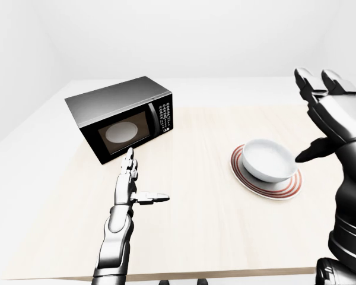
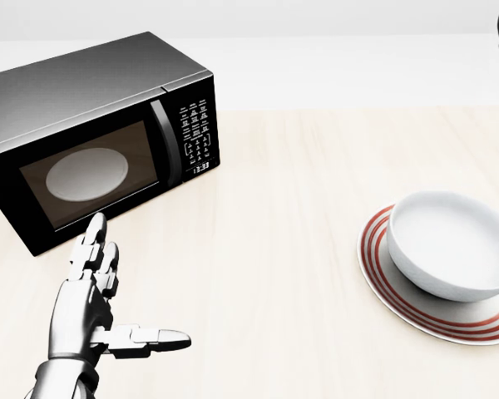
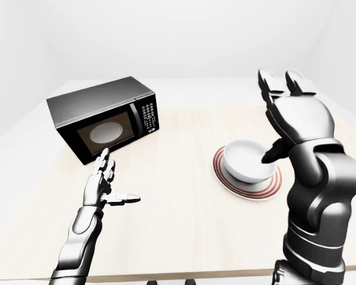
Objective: Pick up the white bowl and put it on the plate.
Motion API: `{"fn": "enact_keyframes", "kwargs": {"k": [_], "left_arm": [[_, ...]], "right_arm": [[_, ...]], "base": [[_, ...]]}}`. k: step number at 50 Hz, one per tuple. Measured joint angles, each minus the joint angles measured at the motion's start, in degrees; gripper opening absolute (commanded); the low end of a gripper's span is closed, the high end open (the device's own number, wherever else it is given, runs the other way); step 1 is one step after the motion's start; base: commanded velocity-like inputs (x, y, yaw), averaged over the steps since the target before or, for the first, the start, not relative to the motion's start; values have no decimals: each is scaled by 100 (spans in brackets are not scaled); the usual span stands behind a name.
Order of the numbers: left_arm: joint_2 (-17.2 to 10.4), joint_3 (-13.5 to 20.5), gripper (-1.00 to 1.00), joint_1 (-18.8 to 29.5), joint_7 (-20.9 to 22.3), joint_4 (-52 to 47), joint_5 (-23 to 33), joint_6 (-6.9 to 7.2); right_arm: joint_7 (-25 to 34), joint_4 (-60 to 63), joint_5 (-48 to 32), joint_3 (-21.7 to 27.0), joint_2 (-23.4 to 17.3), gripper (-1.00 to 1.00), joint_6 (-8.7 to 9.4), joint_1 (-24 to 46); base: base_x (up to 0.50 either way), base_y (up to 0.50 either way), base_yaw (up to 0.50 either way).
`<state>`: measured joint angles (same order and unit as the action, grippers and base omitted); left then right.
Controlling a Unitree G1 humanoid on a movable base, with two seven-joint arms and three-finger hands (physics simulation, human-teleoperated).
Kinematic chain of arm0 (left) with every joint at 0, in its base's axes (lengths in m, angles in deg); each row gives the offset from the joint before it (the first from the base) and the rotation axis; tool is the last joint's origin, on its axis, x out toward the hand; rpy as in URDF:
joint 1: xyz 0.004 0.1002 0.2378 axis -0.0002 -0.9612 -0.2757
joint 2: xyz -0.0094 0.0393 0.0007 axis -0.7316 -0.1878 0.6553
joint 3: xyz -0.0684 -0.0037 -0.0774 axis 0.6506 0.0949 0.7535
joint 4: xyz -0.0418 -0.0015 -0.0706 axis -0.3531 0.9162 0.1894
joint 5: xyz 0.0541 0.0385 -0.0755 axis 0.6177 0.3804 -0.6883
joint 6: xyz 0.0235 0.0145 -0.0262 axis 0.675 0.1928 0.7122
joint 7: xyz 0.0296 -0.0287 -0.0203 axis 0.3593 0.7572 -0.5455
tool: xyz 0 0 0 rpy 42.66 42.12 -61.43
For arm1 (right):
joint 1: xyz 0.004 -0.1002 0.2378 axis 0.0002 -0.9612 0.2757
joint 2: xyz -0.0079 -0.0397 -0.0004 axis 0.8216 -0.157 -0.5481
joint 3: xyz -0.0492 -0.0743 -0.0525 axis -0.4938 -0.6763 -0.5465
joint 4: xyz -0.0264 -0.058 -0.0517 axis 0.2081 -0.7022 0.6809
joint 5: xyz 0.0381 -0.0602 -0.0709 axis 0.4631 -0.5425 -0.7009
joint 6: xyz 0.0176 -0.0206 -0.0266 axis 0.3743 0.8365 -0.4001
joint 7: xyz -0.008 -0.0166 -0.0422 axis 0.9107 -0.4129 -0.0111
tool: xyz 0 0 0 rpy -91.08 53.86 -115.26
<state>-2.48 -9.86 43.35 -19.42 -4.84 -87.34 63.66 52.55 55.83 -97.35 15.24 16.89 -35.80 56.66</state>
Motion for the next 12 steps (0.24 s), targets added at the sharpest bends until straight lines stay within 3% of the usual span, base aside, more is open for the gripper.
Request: {"fn": "enact_keyframes", "kwargs": {"k": [12], "left_arm": [[0, 0, 100, 0, 0, 0, 0, 0]], "right_arm": [[0, 1392, 376, 238, -943, 100, 0, 1110]], "base": [[0, 0, 0]]}}
